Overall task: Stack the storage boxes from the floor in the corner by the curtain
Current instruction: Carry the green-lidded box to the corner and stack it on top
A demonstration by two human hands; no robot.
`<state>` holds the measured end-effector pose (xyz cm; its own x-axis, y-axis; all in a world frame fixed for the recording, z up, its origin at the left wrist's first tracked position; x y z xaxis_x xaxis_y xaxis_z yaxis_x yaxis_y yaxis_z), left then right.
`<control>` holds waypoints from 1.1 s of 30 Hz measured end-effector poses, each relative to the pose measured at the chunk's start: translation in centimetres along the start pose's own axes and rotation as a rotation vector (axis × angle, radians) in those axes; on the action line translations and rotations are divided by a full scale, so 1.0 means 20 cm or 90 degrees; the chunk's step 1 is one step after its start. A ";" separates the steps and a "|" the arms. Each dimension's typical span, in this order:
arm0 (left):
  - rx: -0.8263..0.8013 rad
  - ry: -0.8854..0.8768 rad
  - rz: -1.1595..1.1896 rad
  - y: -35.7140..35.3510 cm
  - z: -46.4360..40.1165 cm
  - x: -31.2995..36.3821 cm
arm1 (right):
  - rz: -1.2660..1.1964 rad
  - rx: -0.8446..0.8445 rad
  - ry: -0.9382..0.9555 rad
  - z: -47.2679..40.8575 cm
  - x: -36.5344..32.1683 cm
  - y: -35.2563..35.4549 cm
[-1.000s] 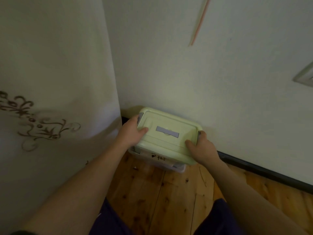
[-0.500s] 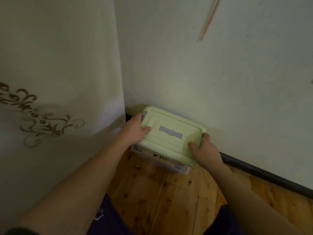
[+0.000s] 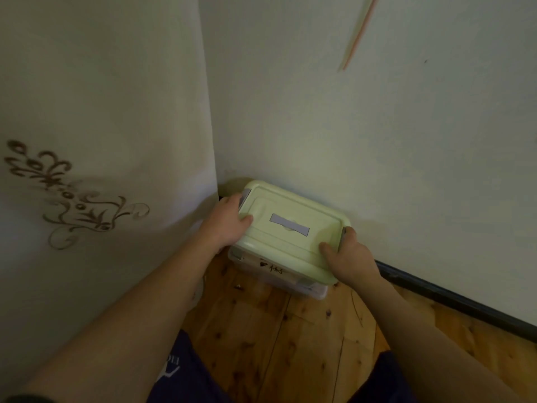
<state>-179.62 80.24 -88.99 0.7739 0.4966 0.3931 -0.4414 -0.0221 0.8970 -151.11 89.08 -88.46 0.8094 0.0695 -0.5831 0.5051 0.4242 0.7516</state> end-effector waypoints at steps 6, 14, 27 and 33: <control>0.002 0.004 -0.031 0.01 0.02 0.01 | -0.002 -0.011 0.009 0.01 -0.01 0.00; 0.014 0.036 -0.044 0.13 0.04 0.06 | 0.068 -0.005 0.034 0.03 -0.07 0.14; 0.088 0.069 0.115 1.04 0.44 0.54 | 0.001 0.066 0.133 0.43 -0.77 1.04; 0.127 0.068 0.169 1.68 0.68 0.82 | -0.003 0.092 0.160 0.71 -1.22 1.61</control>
<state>-175.61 75.80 -49.61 0.5874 0.5391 0.6036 -0.5146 -0.3269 0.7927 -150.30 88.30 -45.75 0.7161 0.2968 -0.6317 0.5614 0.2930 0.7740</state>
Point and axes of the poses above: each hand's wrist, its own z-axis away from the middle knuckle, its own y-axis out of the back of the hand, x = y × z, the point moved 9 cm from there along -z, towards the middle knuckle, and after that the axes turned 15 degrees about -z, right-handed, at the moved point
